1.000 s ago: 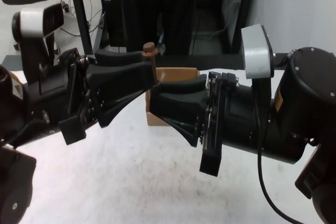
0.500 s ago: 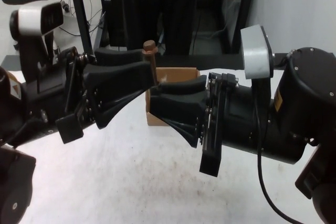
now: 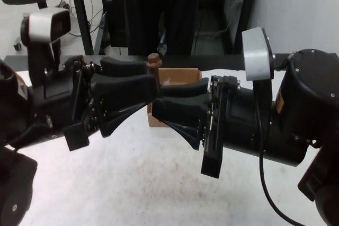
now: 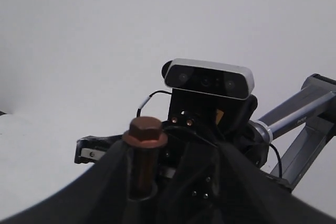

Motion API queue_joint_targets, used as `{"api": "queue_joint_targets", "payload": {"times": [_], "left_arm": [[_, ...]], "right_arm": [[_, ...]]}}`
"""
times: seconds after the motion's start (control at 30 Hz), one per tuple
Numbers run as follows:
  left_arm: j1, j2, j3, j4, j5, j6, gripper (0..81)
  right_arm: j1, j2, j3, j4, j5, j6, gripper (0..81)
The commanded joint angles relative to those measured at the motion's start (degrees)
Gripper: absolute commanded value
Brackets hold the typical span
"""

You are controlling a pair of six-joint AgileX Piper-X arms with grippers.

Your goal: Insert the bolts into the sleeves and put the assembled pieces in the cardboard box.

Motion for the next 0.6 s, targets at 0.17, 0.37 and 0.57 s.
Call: {"api": "queue_joint_targets", "payload": {"times": [0.17,0.37,0.57], "left_arm": [[0.0,-0.2,-0.4,8.5,-0.6,9.2,46.5],[0.0,-0.2,-0.4,14.3,-1.7,14.6,46.5],[0.1,-0.2,-0.4,9.5,-1.7,12.2,46.5]], "right_arm": [[-0.3,-0.4,-0.6,-1.4,-2.2,0.0,0.8],[-0.3,-0.4,-0.6,-1.4,-2.2,0.5,0.8],[-0.3,-0.4,-0.6,-1.4,-2.2,0.5,0.8]]}}
